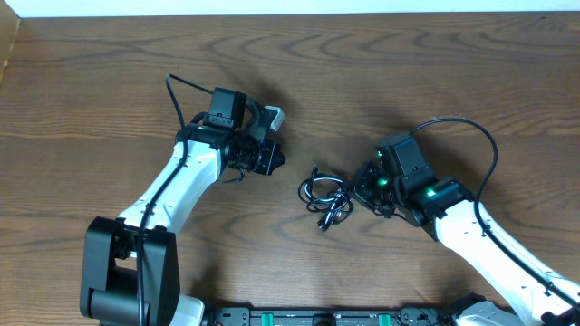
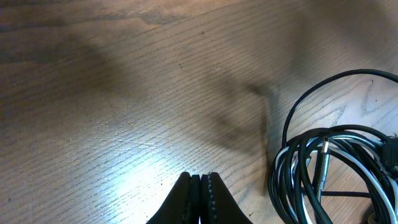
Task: Untangle cables
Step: 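Move the left gripper back to the cables held by the right gripper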
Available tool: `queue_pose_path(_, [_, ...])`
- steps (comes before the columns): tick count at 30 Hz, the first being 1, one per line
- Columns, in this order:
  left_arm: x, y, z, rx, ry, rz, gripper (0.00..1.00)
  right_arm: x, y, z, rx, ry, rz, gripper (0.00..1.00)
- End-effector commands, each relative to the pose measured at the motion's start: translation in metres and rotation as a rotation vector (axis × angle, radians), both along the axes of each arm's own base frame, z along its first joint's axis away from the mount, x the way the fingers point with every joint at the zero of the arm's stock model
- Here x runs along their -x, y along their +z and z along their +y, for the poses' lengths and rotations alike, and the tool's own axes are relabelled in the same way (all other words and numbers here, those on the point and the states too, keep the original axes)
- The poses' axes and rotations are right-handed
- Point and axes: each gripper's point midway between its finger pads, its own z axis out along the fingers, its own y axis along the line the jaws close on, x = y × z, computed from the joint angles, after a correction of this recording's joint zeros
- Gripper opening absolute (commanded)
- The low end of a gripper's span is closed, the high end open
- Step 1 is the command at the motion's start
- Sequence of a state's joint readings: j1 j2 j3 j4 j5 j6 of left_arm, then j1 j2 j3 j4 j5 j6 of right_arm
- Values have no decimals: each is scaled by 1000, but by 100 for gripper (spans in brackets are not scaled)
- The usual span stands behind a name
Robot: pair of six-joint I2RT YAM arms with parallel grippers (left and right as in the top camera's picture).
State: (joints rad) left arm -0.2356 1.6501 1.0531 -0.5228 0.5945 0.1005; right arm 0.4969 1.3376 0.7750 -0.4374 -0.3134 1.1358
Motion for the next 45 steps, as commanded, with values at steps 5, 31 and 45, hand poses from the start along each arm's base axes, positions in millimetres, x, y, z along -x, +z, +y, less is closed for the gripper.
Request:
queue_pose_path(5, [0, -7, 4, -15, 19, 20, 8, -2, 0, 0, 15, 7, -14, 2])
queue_pose_path(31, [12, -5, -23, 0, -63, 9, 51, -1, 0, -1, 19, 5, -13, 1])
queue_pose_path(45, [10, 49, -76, 233, 38, 75, 50, -4, -10, -20, 135, -17, -35, 1])
